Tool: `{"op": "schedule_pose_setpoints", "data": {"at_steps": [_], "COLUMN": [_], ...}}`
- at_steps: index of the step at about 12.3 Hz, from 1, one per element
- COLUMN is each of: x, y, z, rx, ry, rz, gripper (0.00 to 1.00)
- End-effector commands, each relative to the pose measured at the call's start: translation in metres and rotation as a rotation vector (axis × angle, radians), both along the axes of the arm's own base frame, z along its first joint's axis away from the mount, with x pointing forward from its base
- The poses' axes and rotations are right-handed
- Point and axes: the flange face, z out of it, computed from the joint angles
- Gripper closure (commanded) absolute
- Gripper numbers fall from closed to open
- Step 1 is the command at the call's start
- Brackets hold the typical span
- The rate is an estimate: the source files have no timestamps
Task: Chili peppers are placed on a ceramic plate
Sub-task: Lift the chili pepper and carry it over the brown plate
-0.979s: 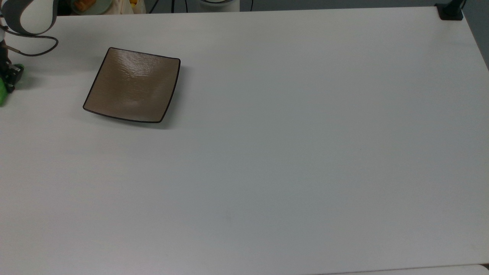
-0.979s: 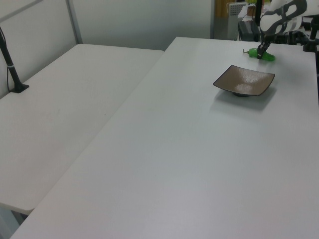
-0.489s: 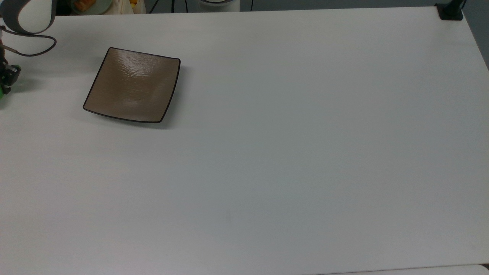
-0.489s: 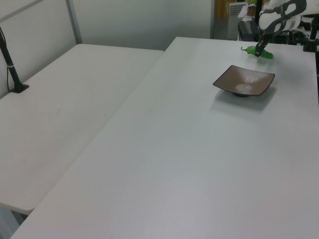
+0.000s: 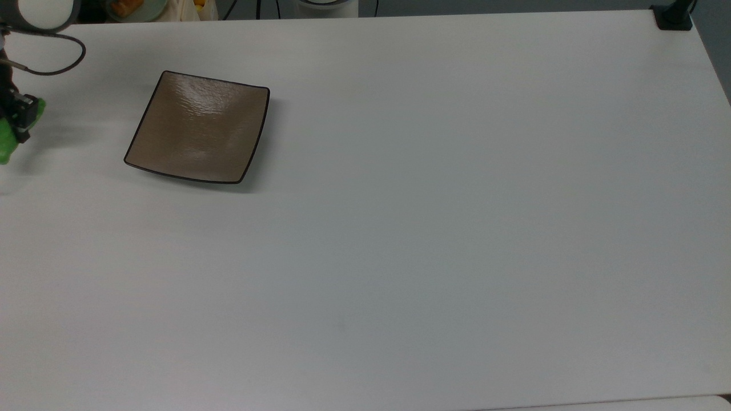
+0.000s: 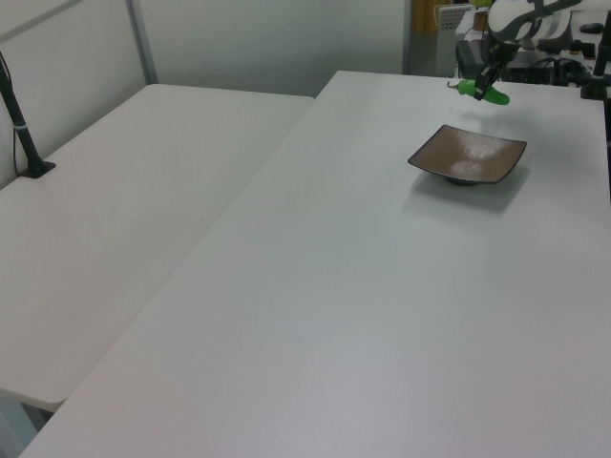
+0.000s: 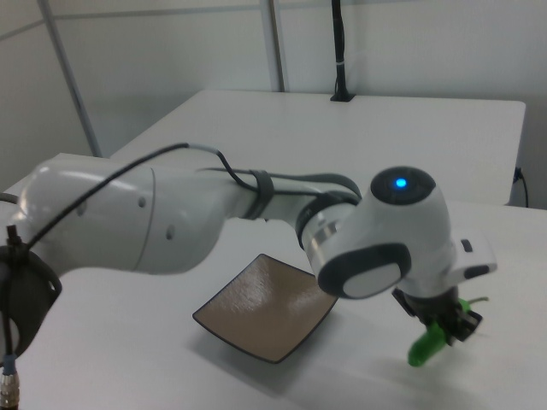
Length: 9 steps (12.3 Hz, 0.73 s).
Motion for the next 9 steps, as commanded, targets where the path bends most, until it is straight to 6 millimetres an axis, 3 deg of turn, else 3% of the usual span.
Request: {"op": "schedule_pose_setpoints", "data": {"at_steps": [1, 3, 9], "x": [0.004, 0.007, -0.023], "y": [0.045, 0.071, 0.145], "z": [0.034, 0.046, 0.065], "rx": [0.113, 0.155, 0.212], "ry": [0.008, 0.021, 0.065], "rz": [-0.022, -0.012, 0.055], "gripper": [0.67, 0.66, 0.65]}}
